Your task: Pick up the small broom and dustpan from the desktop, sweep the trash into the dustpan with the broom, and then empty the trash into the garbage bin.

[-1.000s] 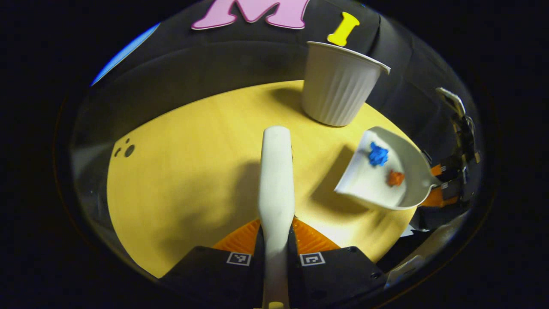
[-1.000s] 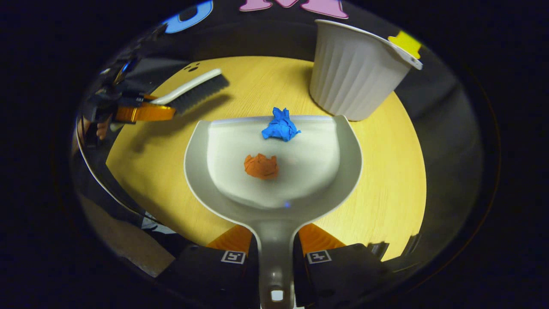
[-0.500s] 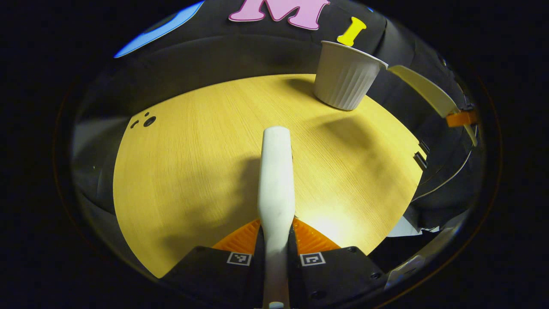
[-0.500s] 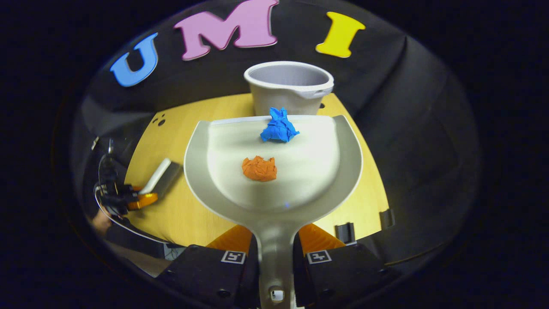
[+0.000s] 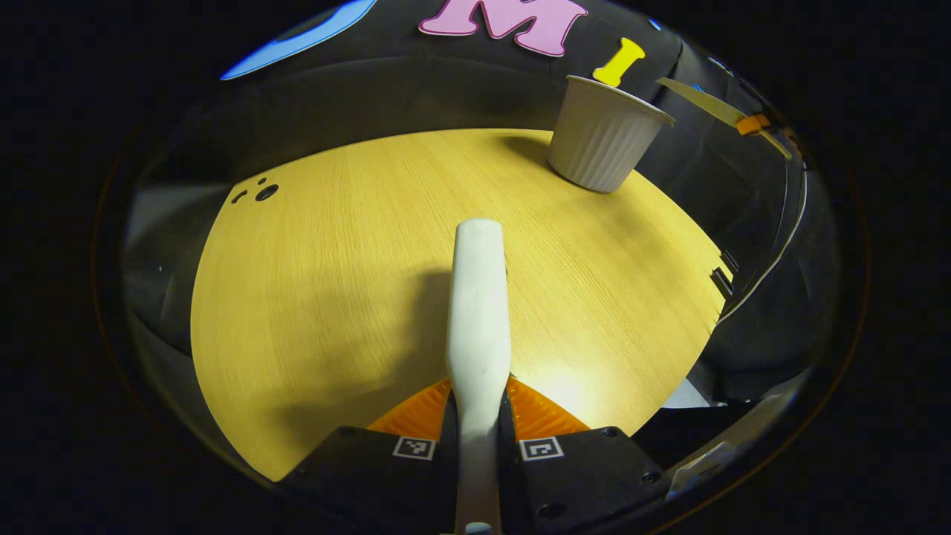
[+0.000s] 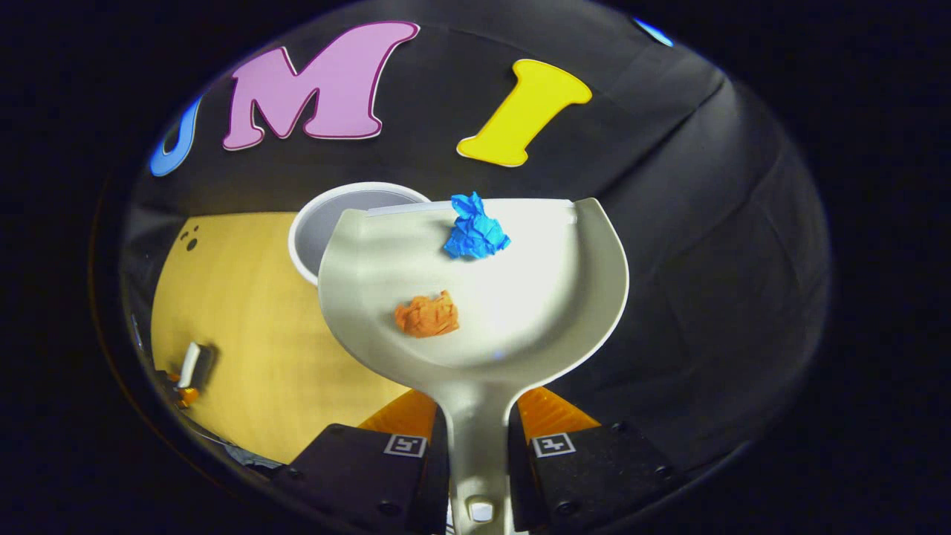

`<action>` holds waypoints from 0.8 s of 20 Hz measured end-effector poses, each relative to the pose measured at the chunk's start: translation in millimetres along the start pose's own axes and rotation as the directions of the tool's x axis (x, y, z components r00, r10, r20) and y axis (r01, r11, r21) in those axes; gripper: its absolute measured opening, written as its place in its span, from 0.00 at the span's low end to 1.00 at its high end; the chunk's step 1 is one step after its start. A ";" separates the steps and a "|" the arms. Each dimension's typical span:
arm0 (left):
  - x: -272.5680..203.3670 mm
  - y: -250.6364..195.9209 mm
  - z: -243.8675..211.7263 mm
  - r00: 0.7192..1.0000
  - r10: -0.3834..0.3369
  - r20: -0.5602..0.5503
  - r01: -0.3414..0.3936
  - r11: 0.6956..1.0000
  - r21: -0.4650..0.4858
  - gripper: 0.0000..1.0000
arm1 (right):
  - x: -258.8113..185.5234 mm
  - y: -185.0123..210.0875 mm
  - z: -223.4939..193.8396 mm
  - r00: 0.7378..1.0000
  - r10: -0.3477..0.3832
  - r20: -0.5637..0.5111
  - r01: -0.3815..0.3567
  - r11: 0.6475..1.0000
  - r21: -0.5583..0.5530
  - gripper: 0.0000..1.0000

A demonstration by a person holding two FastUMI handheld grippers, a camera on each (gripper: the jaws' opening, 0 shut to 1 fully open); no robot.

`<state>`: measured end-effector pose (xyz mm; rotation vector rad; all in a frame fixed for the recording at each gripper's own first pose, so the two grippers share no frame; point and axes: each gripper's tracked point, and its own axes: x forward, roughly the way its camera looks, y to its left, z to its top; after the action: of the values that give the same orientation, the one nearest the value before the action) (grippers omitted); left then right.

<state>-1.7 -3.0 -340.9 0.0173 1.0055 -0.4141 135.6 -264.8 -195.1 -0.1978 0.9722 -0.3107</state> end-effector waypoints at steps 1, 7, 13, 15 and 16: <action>-1.2 0.4 0.3 1.000 0.007 0.000 -0.007 1.000 -0.002 0.27 | 5.6 -0.8 5.2 1.000 -0.017 -0.011 0.017 0.999 -0.050 0.37; -4.7 7.9 -3.9 0.999 0.039 -0.004 -0.039 0.999 -0.038 0.27 | -8.2 -17.8 32.1 0.985 -0.161 -0.058 0.117 0.881 -0.458 0.37; -4.7 13.8 -14.4 0.998 0.058 -0.012 -0.059 0.996 -0.072 0.27 | -37.7 -0.7 44.4 0.968 -0.233 -0.097 0.104 0.720 -0.687 0.37; -5.1 13.2 -15.6 0.998 0.058 -0.013 -0.059 0.995 -0.084 0.27 | -34.9 0.5 46.3 0.968 -0.231 -0.097 0.100 0.710 -0.697 0.37; -4.7 12.5 -15.2 0.998 0.059 -0.014 -0.059 0.995 -0.084 0.27 | -33.6 1.7 46.8 0.969 -0.227 -0.096 0.097 0.707 -0.701 0.37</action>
<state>-12.0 13.1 -347.5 -0.0268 1.0303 -0.3175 157.4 -250.3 -143.7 -0.9726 1.2214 -0.1069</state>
